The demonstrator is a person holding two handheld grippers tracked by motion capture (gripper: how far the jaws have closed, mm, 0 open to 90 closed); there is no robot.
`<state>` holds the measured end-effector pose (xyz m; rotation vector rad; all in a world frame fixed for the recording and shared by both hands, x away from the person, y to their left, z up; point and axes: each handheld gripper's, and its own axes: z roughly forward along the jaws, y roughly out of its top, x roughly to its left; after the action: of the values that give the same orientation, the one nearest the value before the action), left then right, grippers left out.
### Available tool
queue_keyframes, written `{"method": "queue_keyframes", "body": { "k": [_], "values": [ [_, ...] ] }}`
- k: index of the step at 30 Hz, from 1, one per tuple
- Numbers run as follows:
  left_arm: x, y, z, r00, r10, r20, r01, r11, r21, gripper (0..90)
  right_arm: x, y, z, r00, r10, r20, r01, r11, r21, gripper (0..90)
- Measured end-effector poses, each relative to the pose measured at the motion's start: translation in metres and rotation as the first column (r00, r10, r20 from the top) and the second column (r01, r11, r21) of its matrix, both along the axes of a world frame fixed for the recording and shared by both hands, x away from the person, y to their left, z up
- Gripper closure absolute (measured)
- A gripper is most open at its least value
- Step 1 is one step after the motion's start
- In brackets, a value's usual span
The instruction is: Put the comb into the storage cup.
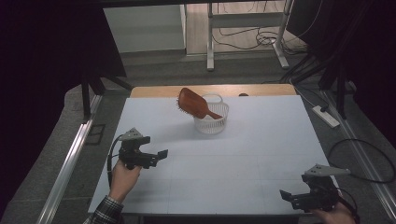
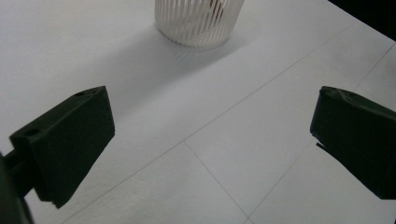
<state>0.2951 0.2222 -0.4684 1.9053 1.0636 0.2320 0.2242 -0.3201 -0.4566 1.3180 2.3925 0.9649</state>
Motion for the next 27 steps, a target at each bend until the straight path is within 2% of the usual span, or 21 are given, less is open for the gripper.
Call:
{"method": "queue_keyframes", "body": {
  "k": [10, 27],
  "values": [
    [-0.012, 0.005, 0.0, 0.9999, 0.015, 0.0, -0.015, 0.9998, -0.008, 0.0, 0.0, 0.0, 0.0, 1.0, 0.001, -0.003, -0.001, 1.0, 0.005, 0.0],
    [-0.037, 0.014, -0.002, 0.9995, 0.03, 0.013, -0.03, 0.9993, 0.021, 0.0, 0.0, 0.0, 0.0, 1.0, 0.0, -0.002, 0.0, 1.0, 0.006, 0.0]
  ]
}}
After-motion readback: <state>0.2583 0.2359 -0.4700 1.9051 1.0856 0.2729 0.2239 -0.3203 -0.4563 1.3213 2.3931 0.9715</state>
